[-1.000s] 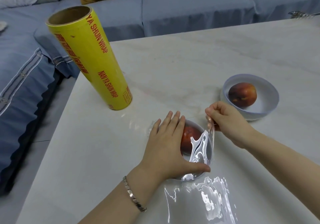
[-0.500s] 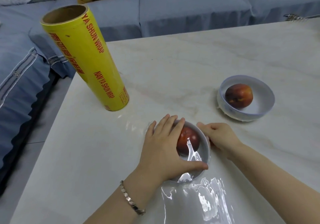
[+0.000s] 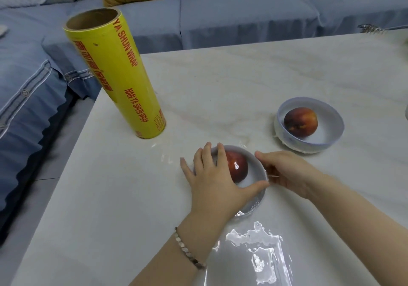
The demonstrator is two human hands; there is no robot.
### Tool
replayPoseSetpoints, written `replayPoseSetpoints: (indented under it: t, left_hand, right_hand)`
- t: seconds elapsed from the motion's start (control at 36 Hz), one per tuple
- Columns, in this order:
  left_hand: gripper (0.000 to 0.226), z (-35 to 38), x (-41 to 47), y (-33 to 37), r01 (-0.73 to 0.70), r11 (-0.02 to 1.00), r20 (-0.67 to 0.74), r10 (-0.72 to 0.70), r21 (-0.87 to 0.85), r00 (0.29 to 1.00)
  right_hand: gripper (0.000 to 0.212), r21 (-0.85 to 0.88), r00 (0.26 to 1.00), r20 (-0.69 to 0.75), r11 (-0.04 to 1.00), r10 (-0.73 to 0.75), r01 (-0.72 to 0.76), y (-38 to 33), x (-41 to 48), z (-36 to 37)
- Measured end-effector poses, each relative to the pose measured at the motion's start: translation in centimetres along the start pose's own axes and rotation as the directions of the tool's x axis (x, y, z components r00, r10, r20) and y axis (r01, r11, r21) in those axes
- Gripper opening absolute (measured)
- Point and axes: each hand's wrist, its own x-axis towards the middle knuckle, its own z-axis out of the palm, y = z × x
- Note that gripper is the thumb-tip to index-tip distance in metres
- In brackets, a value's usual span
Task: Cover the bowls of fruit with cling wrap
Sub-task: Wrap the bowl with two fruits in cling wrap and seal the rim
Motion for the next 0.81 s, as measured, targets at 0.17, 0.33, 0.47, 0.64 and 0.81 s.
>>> replayPoseSetpoints:
  t: [0.17,0.33,0.47,0.64,0.81]
  left_hand:
    - [0.131,-1.8,0.9,-3.1,-0.383,0.916,0.272,0.342,0.115,0.9]
    - [0.135,-1.5,0.9,-3.3,-0.402,0.904,0.227,0.365,0.147,0.903]
    - [0.13,-1.1,0.8,-3.6,-0.387,0.913,0.185,0.362,0.129,0.914]
    - [0.126,-1.1,0.9,-3.5,-0.387,0.912,0.172,0.363,0.137,0.916]
    - [0.125,-1.0,0.9,-3.5,-0.379,0.914,0.173,0.354,0.141,0.919]
  right_hand:
    - [0.028,-0.088,0.992,-0.058,0.991,-0.108,0.103,-0.1,-0.1,0.2]
    - [0.031,-0.314,0.887,-0.272,0.906,-0.373,0.285,0.3,-0.3,1.3]
    - [0.024,-0.382,0.784,-0.398,0.863,-0.476,0.331,0.7,0.1,2.2]
    - [0.013,-0.446,0.703,-0.433,0.811,-0.565,0.378,1.0,0.0,2.3]
    - [0.011,-0.43,0.761,-0.473,0.87,-0.443,0.239,1.5,1.9,1.4]
